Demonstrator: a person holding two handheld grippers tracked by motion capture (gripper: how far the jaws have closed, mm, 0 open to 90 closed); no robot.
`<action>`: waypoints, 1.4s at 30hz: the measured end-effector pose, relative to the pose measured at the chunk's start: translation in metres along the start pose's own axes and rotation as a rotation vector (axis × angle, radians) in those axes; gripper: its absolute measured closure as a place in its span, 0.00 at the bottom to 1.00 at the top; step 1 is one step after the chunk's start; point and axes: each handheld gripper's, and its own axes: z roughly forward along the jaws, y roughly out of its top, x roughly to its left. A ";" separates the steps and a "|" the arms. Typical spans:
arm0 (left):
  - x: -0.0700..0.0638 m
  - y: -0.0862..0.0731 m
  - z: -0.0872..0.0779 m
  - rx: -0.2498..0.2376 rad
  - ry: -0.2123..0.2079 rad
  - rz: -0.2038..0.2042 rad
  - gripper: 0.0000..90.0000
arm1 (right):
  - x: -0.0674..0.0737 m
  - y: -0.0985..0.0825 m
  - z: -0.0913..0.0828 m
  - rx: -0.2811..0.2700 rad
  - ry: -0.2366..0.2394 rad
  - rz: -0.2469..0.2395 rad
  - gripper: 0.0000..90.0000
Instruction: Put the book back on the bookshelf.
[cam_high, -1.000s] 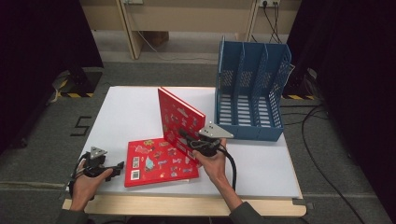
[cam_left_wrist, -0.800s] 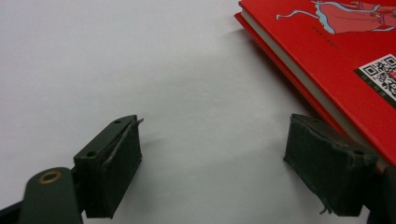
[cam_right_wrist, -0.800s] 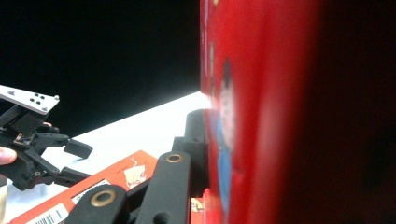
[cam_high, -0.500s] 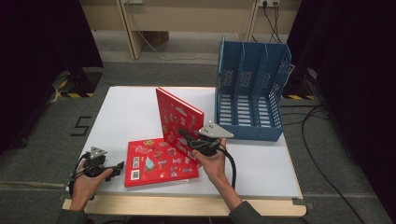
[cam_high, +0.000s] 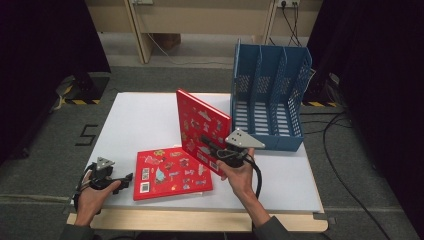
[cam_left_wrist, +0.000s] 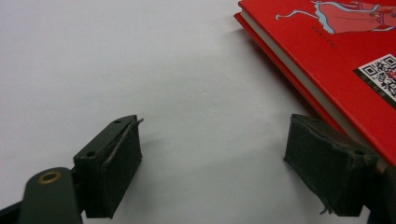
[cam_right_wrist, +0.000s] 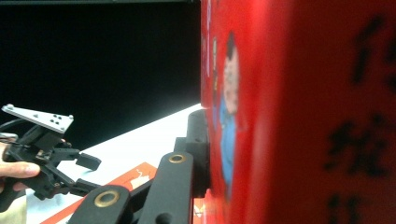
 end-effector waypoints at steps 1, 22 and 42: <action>0.000 0.000 0.000 0.001 0.001 0.001 0.19 | 0.000 0.002 -0.002 0.004 -0.003 -0.002 0.88; 0.000 0.001 0.001 0.005 -0.001 0.002 0.18 | -0.024 0.034 -0.092 -0.077 -0.097 -0.013 0.88; 0.000 0.001 0.002 0.003 0.001 -0.001 0.17 | -0.097 0.071 -0.145 -0.091 -0.368 0.002 0.88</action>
